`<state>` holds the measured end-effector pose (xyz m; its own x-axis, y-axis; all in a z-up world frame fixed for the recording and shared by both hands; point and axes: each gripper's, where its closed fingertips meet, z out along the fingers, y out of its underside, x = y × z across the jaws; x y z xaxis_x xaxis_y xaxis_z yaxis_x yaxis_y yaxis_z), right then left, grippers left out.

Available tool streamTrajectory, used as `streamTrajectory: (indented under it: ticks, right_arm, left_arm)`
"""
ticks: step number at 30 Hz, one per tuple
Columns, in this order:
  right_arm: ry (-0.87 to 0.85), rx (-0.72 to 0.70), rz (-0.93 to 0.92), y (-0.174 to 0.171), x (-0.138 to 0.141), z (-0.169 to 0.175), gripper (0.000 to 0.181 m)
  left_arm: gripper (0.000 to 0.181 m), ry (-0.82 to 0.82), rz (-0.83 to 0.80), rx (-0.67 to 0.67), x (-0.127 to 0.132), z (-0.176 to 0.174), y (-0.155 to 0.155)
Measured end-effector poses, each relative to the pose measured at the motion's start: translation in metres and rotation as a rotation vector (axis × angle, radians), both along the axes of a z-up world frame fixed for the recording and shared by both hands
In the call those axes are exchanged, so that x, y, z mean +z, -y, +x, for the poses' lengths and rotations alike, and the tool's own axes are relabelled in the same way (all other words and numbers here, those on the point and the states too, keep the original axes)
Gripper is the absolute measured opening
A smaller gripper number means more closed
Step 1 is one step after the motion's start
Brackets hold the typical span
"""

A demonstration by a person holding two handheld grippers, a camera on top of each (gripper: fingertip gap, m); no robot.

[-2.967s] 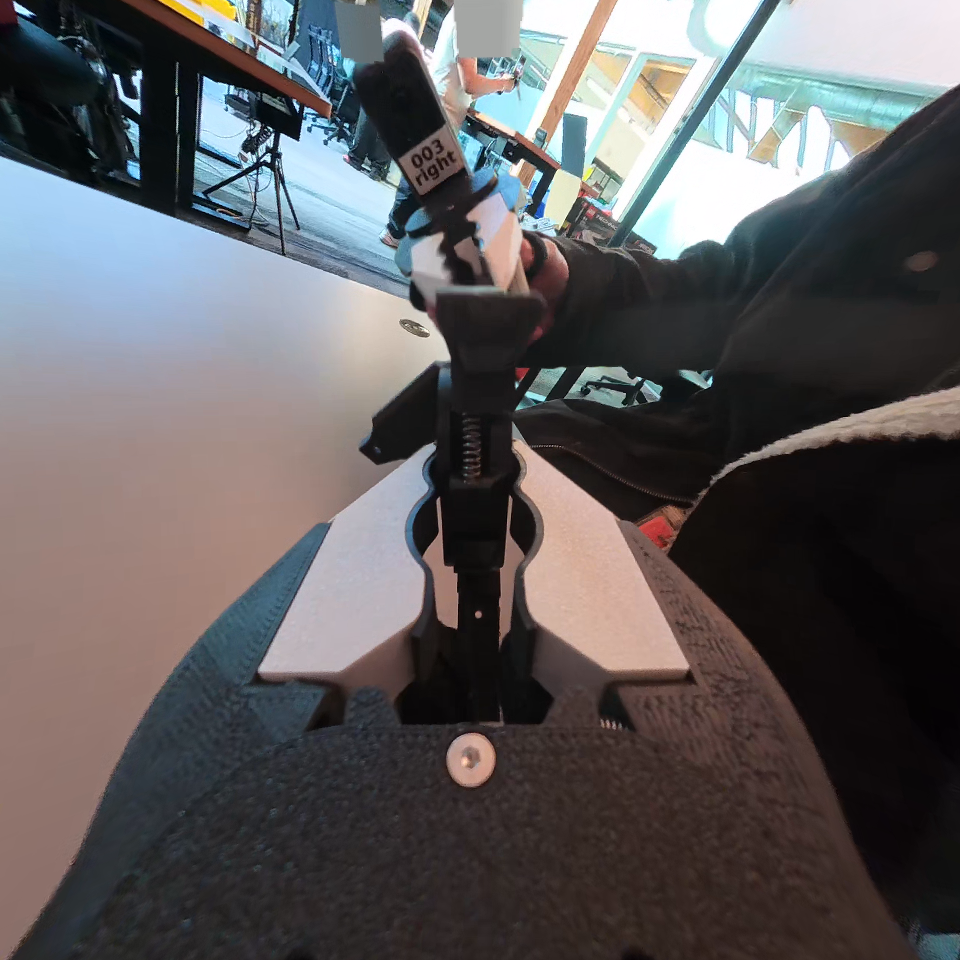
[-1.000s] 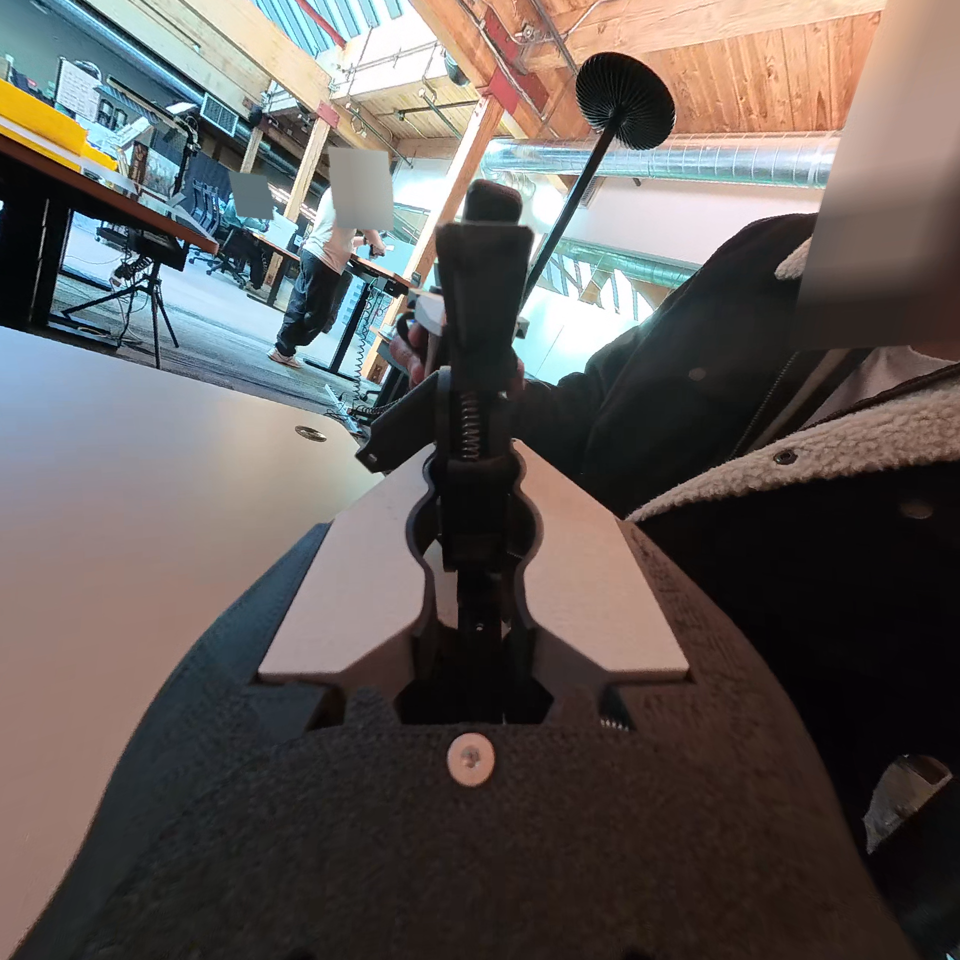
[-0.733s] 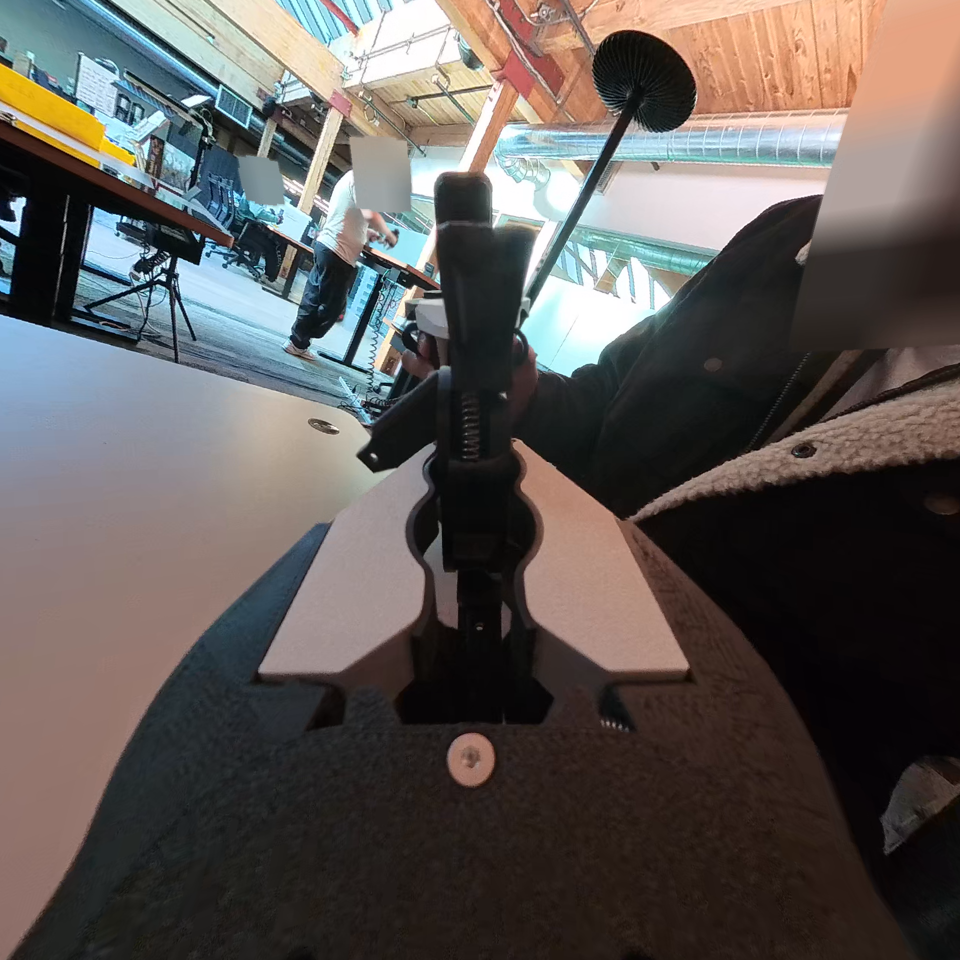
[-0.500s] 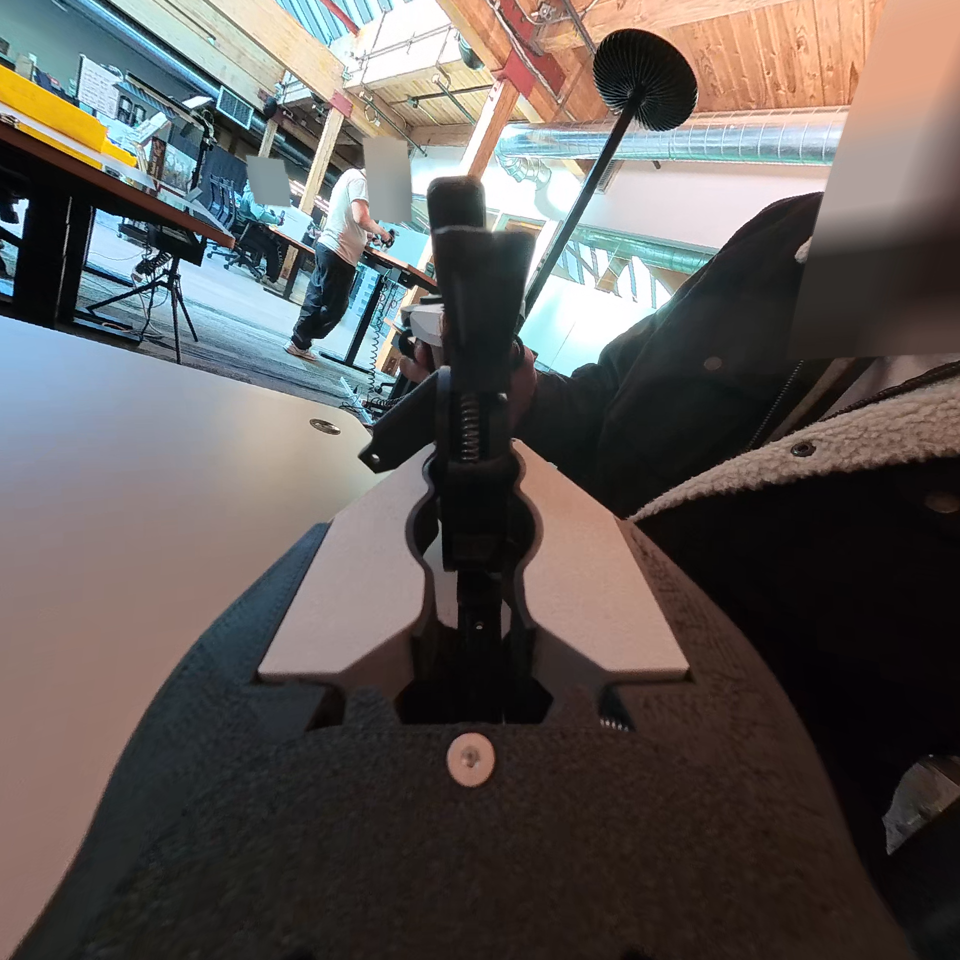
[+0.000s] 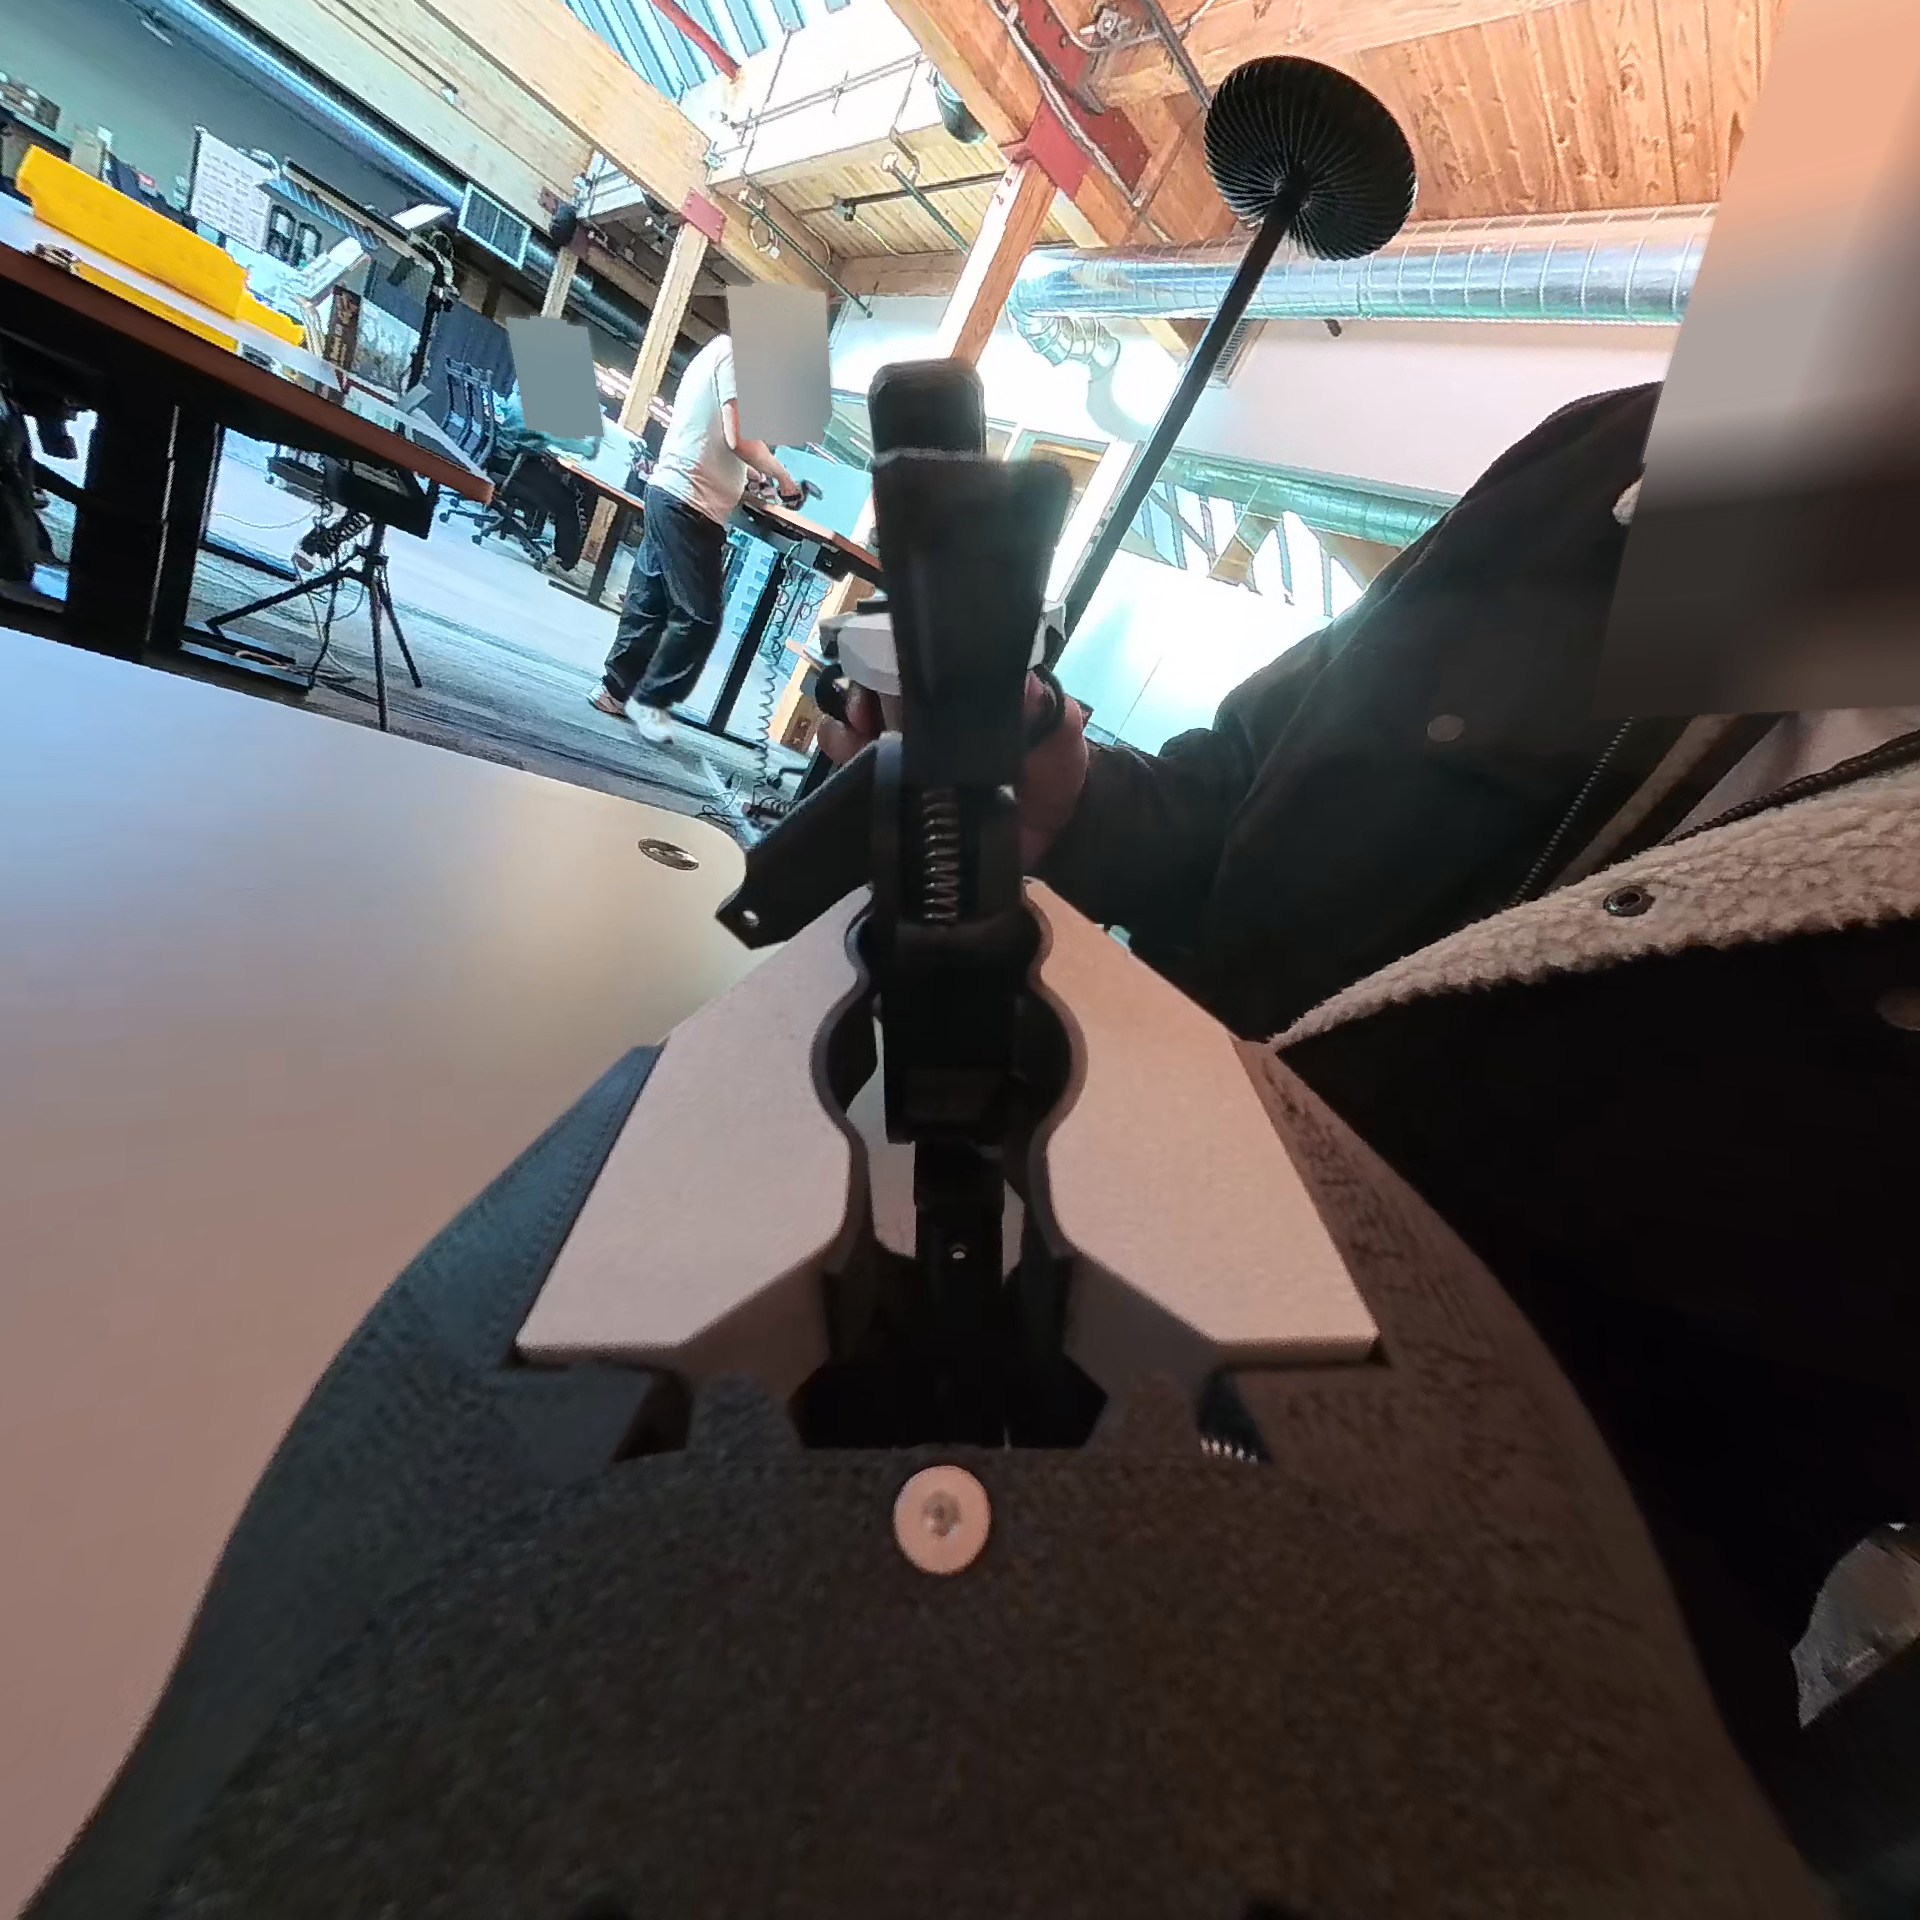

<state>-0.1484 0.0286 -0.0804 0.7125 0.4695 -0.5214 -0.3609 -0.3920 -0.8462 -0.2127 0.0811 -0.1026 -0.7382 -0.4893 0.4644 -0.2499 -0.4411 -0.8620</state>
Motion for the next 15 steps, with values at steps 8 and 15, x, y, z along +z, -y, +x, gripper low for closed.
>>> streamTrajectory:
  ticks: [8,15]
  right_arm:
    - [-0.003,0.0,-0.005,-0.0004,-0.0008,-0.0004,0.016]
    - [-0.018,0.001,-0.01,-0.0005,-0.0011,0.0002,0.016]
  left_arm:
    - [0.021,-0.007,0.016,-0.001,-0.0025,0.001,0.002]
    - [0.021,-0.009,0.023,0.002,-0.0036,0.0017,0.0024]
